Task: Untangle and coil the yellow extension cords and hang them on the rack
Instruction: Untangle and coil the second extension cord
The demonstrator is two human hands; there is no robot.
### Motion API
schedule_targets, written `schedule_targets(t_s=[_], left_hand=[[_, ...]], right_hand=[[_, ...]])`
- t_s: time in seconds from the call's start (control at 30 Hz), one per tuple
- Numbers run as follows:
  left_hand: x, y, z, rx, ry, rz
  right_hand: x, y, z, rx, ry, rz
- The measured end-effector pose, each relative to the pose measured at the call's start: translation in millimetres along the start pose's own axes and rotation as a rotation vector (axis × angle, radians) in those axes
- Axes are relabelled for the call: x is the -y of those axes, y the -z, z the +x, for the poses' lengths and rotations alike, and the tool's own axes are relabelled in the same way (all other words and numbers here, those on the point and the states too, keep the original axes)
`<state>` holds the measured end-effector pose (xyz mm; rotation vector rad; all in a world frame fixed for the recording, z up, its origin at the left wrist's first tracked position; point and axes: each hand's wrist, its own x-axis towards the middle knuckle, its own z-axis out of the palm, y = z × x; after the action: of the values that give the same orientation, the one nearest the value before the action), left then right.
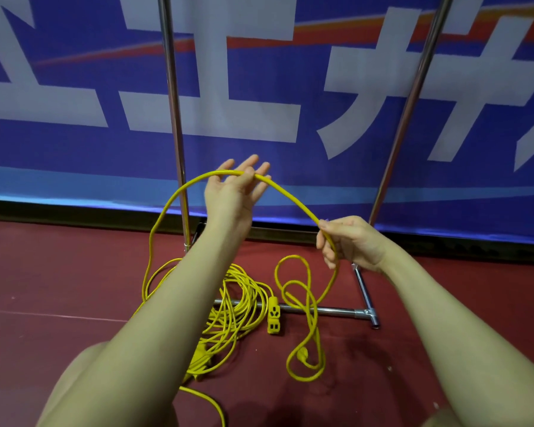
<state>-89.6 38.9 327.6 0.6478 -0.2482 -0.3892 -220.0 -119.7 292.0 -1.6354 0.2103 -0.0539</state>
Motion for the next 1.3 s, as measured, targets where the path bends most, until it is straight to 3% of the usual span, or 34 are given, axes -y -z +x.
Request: schedule_targets(t_s=[0.17,0.3,0.4,0.6,0.77,0.93,1.0,1.2,1.3], left_hand=[[-4.8,8.8,9.3,-0.109,0.027,-0.147],[12.1,-1.9,-5.3,0.068,0.157,0.037],[21.7,-11.5,-14.9,0.139,0.152,0.103],[2.0,0.0,1.7,0.008,-0.004,0.036],[0.6,11.8,7.3,-0.084,0.064,-0.09],[28.4,-4.0,-20.1,0.123,0.199,0.126],[32.6,-7.7,-25.3,0.157,0.16,0.181],[3.5,4.5,-0.6,0.054,0.021,0.065],[2.9,9.8,3.2,-0.007,0.023,0.019]], right_hand=[[-1.9,2.9,2.6,-0.036,0.043,-0.049],[6.3,-6.1,7.0,-0.103,0.135,0.018],[13.3,-12.2,6.8,-0.068,0.145,-0.02],[5.3,-4.6,1.3,-0.06,0.041,-0.058],[3.6,4.0,-3.5,-0.062,0.011,-0.02],[8.8,-8.0,-0.5,-0.036,0.035,0.001],[10.9,-10.6,-0.1,-0.013,0.037,-0.001],[5.6,-4.4,-5.4,0.07,-0.024,-0.001],[3.7,-5.7,-3.7,0.035,0.013,0.045]])
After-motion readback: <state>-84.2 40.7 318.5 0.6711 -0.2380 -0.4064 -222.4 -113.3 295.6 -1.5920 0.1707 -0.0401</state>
